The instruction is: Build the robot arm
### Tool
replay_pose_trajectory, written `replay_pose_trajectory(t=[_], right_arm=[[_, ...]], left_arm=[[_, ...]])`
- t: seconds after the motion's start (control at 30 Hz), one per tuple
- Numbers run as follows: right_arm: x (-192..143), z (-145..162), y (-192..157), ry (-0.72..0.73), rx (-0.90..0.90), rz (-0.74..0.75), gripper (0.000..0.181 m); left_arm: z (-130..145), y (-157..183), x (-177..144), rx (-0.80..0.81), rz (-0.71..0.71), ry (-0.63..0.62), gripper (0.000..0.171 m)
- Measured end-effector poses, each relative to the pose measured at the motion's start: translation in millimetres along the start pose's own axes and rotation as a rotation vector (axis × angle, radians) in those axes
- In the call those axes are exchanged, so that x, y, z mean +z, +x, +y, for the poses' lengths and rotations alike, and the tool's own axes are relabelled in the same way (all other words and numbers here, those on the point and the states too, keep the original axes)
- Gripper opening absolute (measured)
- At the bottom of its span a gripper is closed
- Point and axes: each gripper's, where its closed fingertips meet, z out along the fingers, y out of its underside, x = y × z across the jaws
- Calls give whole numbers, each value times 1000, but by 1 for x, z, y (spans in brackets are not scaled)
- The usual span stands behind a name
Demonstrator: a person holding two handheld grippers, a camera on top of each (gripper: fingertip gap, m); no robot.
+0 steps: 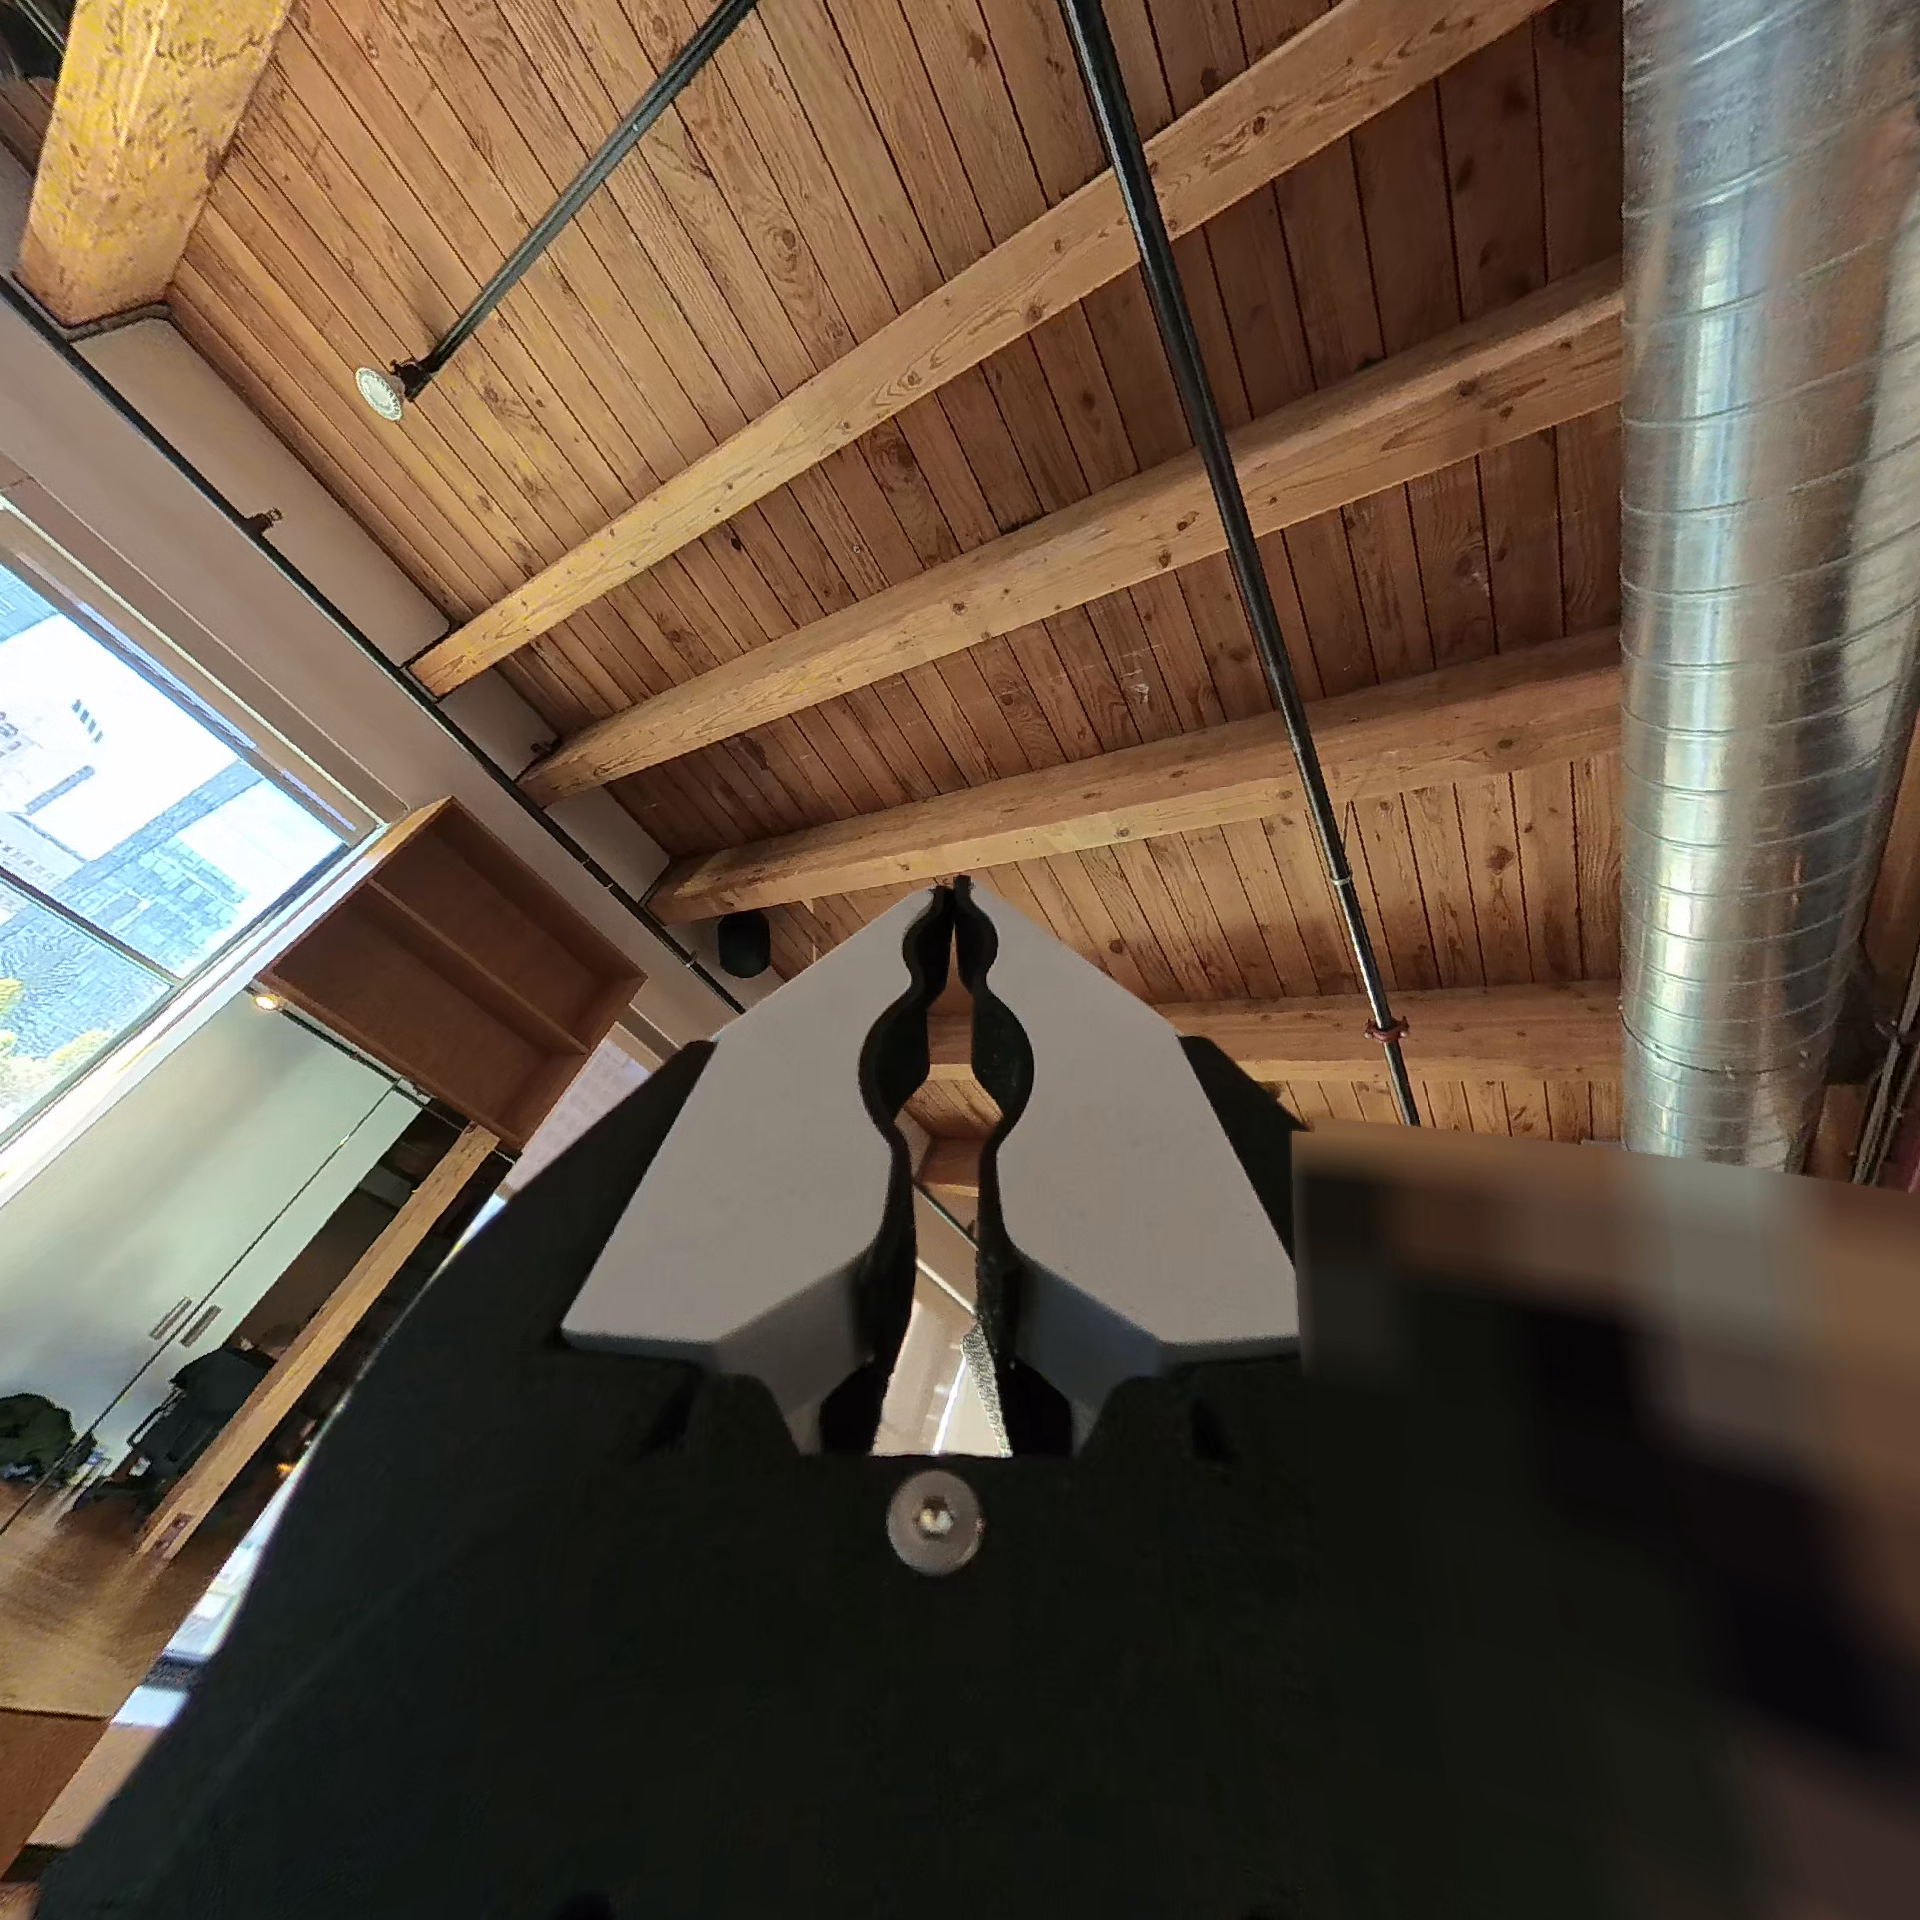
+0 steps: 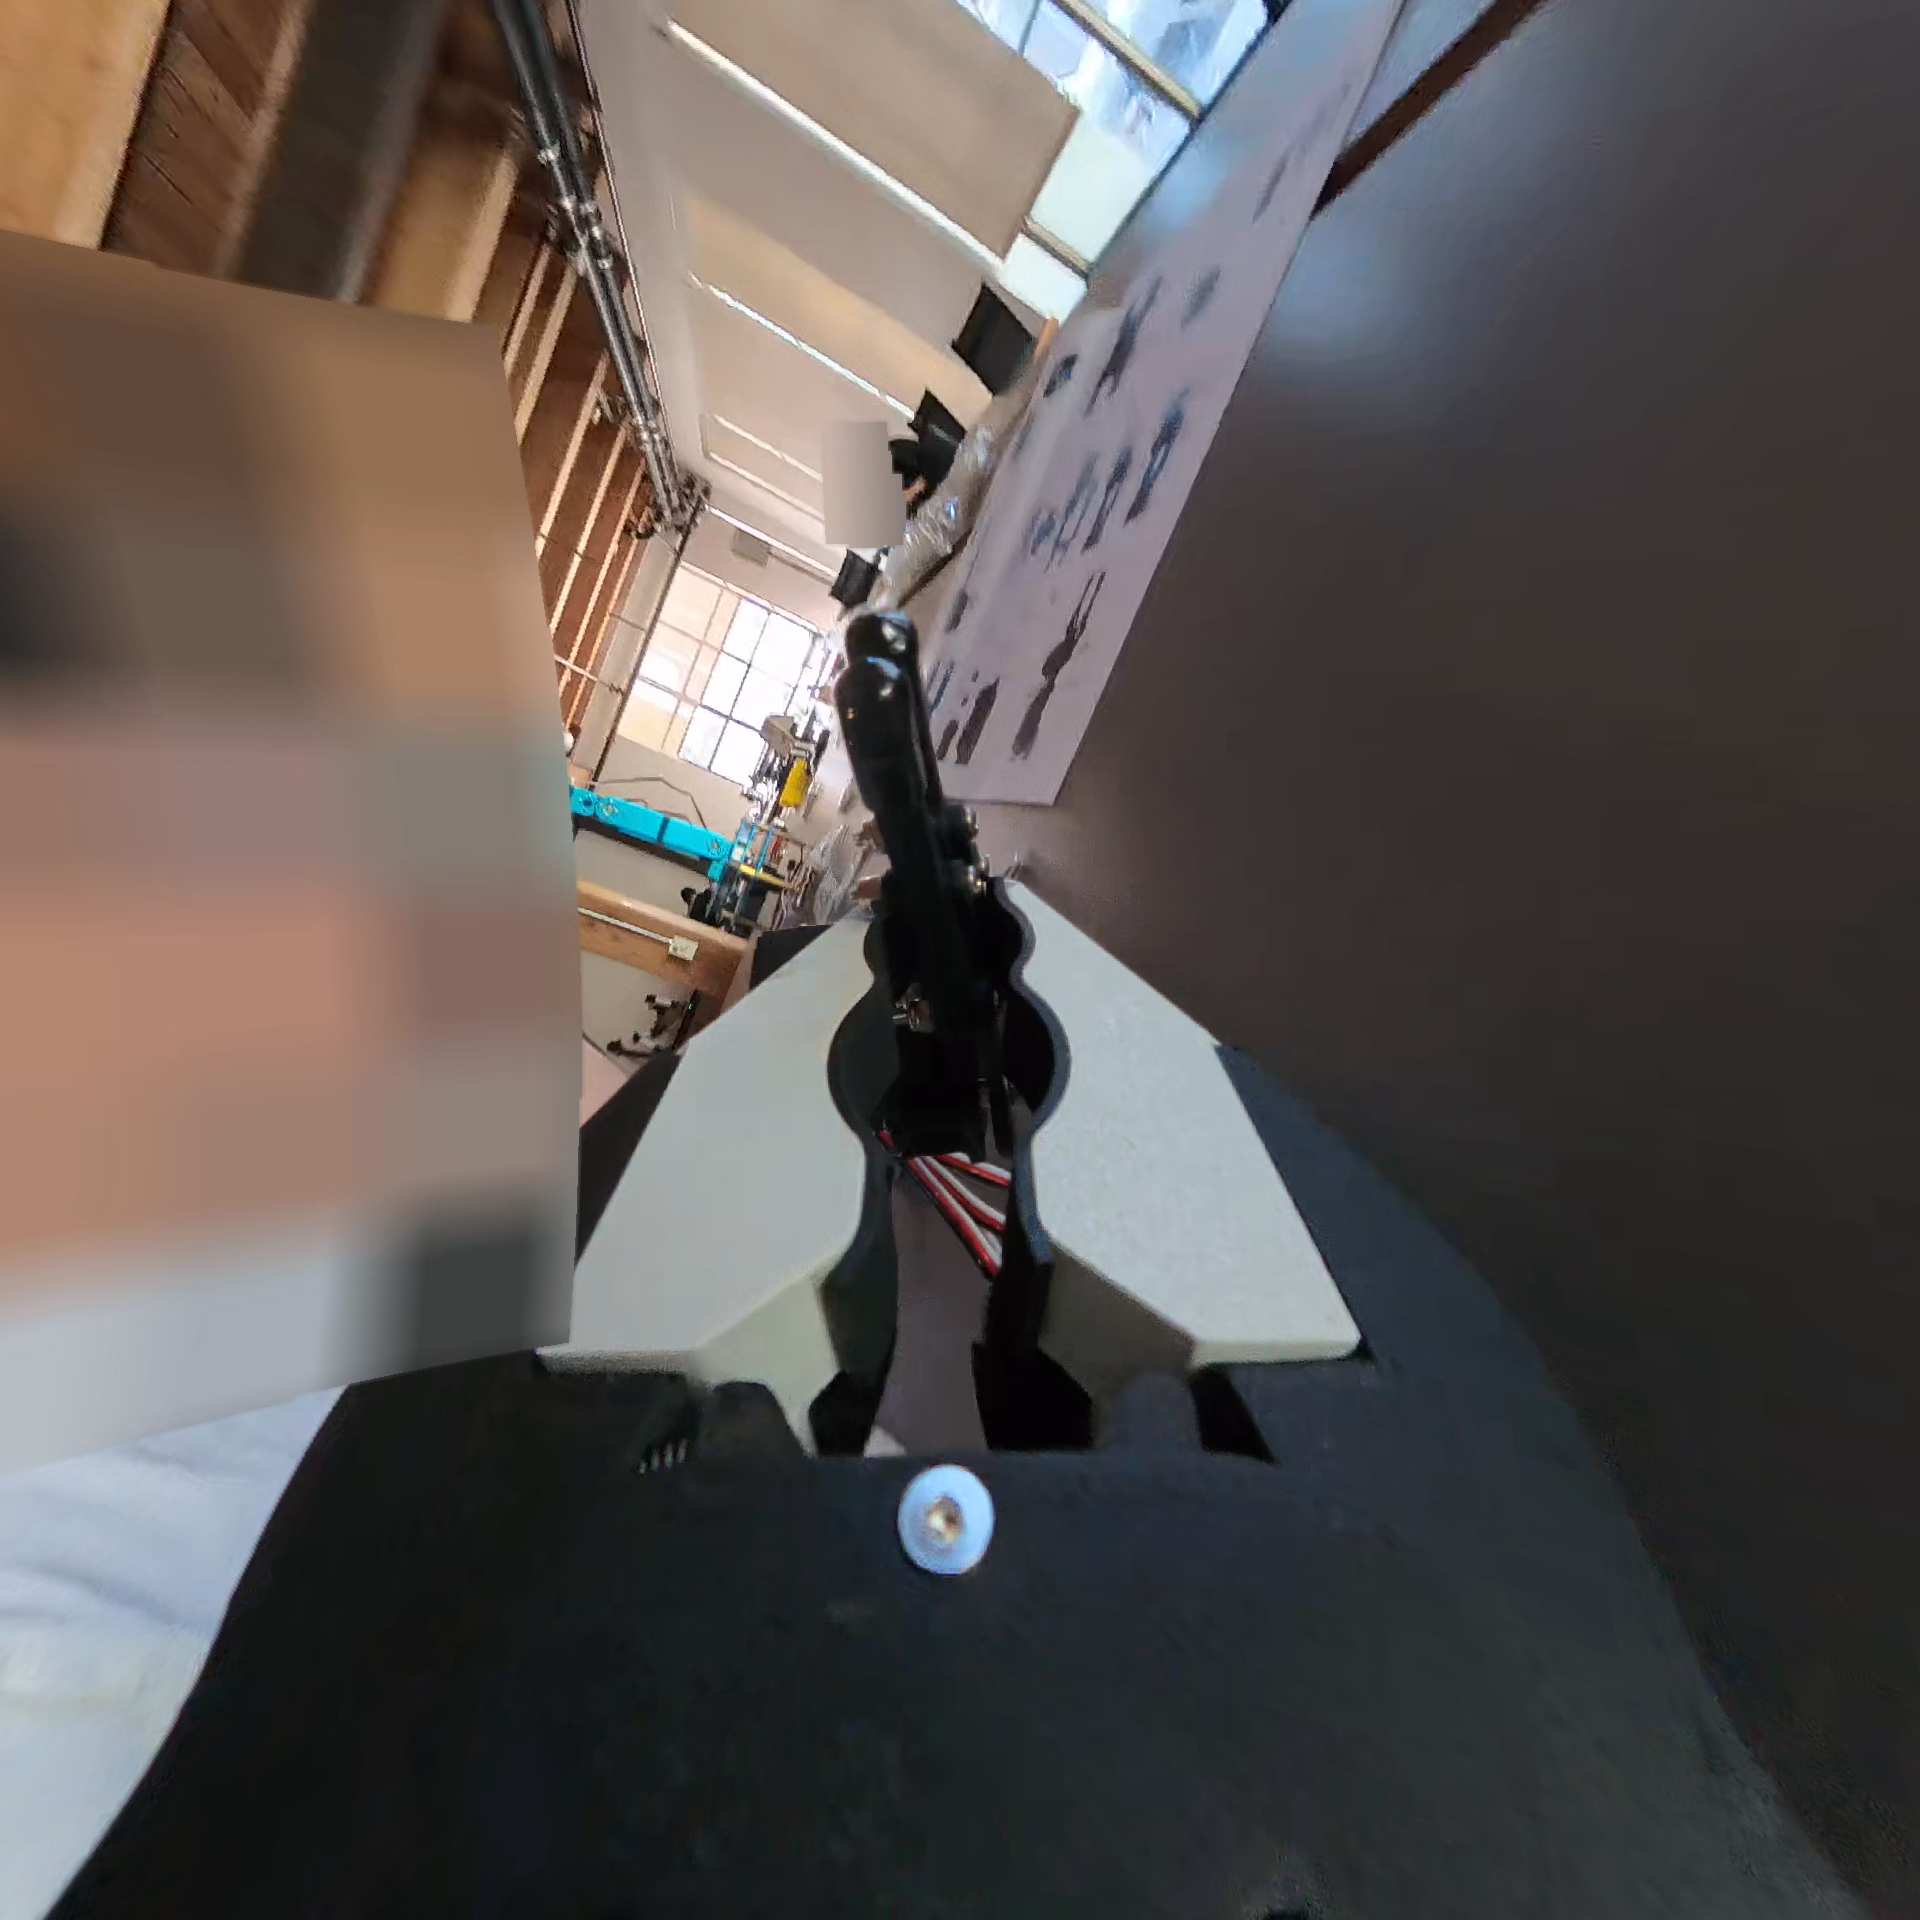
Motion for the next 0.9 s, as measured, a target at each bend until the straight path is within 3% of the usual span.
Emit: replay_pose_trajectory(t=[0.23, 0.9], right_arm=[[1, 27, 10, -185, 26, 73, 12], [13, 21, 25, -272, -347, 278, 21]], left_arm=[[-8, 5, -1, -9, 12, 23, 0], [-16, 25, -1, -53, 65, 35, 0]])
